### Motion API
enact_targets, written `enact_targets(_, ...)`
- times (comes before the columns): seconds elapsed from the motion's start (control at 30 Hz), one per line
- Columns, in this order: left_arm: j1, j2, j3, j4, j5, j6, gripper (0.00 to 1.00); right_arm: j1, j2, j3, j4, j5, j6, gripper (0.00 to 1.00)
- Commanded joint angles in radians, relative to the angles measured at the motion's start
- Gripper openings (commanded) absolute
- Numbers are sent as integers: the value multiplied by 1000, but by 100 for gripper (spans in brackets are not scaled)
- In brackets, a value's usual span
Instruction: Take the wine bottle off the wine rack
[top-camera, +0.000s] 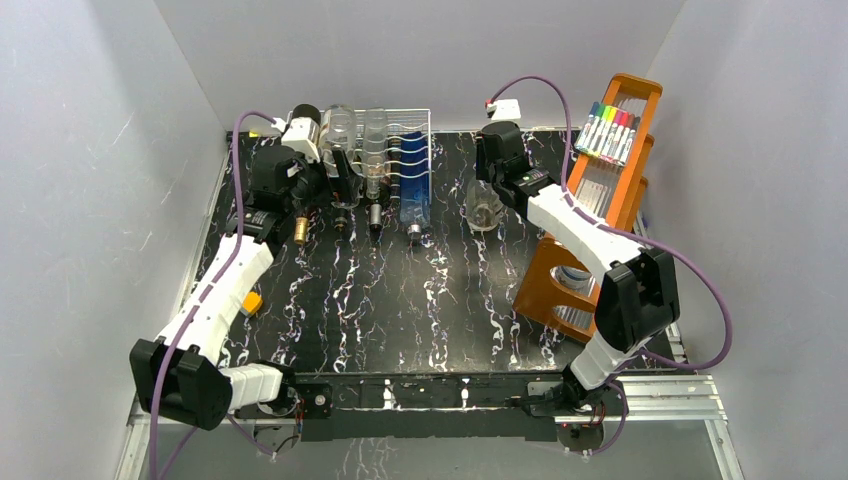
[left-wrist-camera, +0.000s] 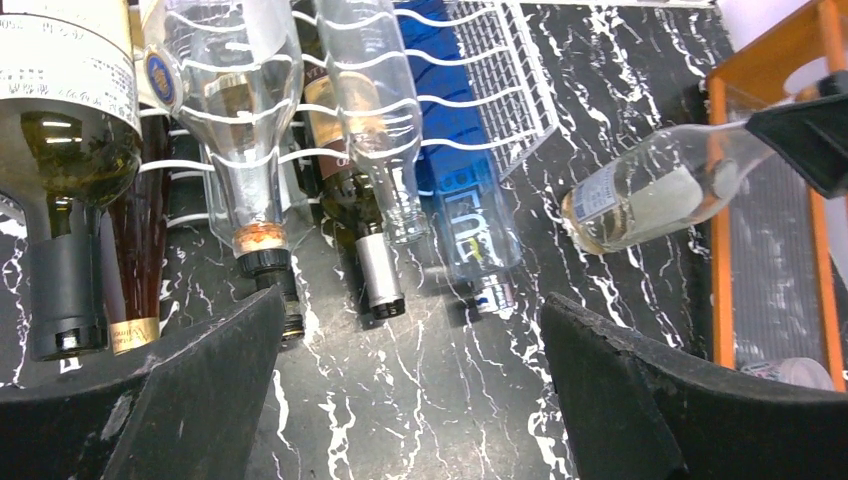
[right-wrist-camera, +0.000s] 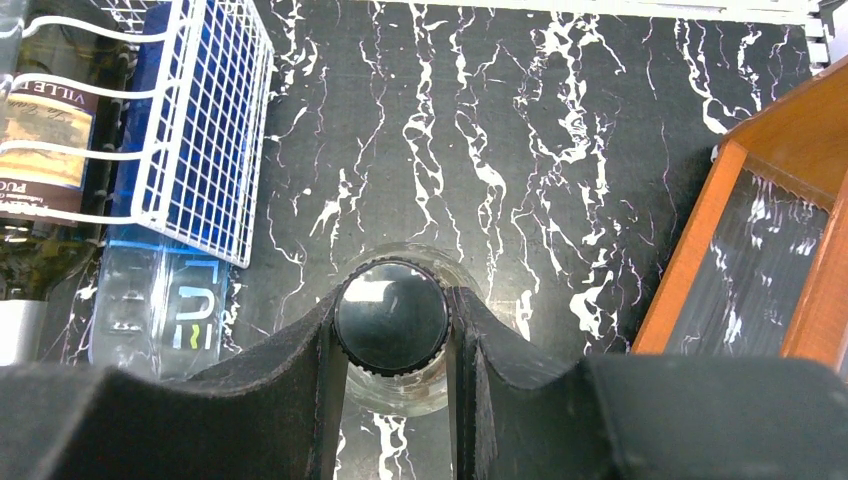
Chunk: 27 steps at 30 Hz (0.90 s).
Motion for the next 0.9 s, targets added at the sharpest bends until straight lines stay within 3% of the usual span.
enact_targets(0.0,6,32,69,-14,-78,11,98,3,-58,37,64,-44,3,34)
enact_targets(0.13,6,47,48,-25,-76,27,98,2,-41,117,-34,-54,2,59)
enact_targets(0.4,4,-120,-199,137,-73,100,98,4,-75,242,-242,-82,1,97)
enact_targets(0.67,4,-138,-197,126,-86,109,98,16,-188,234,-338,-241,112,98)
enact_targets(0.87,5,-184,-210,137,-74,111,98,185,-225,206,-352,-154,164,98)
